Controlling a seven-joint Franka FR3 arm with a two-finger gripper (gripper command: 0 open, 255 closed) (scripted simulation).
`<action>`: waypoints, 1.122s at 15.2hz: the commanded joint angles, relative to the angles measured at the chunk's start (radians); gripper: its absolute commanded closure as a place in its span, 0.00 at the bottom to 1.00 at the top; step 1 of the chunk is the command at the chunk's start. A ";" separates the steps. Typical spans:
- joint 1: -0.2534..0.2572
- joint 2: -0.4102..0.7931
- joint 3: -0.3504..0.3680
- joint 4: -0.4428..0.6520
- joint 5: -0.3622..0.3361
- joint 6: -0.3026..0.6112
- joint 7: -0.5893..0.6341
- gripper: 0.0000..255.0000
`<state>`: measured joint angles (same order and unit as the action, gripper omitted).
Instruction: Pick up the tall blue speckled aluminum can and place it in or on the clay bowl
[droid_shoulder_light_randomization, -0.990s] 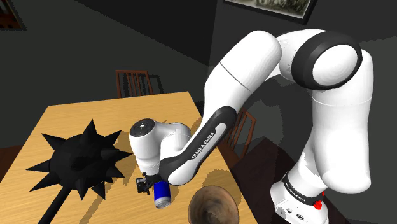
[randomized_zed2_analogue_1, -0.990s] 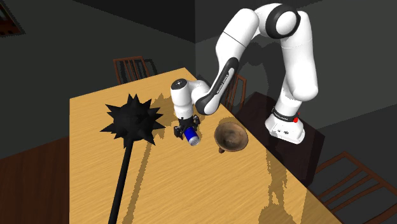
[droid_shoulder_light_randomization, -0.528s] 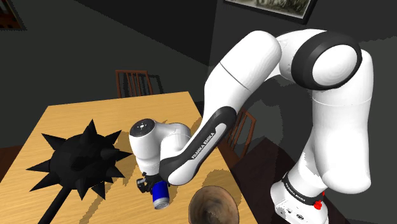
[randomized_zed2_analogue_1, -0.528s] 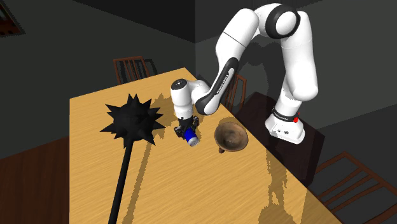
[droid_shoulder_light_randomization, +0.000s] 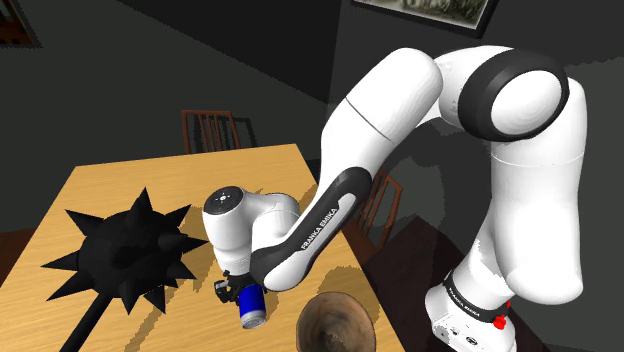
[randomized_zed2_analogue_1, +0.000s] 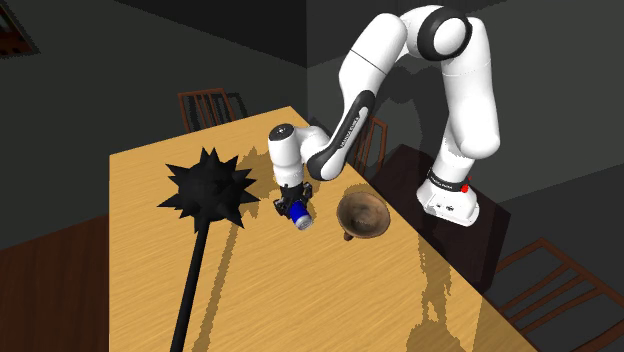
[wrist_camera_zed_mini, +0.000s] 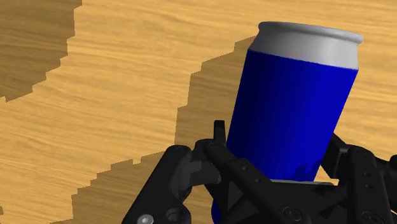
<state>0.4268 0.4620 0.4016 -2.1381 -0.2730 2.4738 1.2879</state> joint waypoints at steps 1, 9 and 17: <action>-0.004 -0.010 0.005 -0.003 0.006 -0.009 -0.005 1.00; -0.031 -0.100 0.042 -0.005 0.064 -0.090 -0.042 1.00; -0.052 -0.184 0.069 0.007 0.119 -0.177 -0.079 1.00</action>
<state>0.3763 0.2852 0.4688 -2.1380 -0.1588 2.3103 1.2133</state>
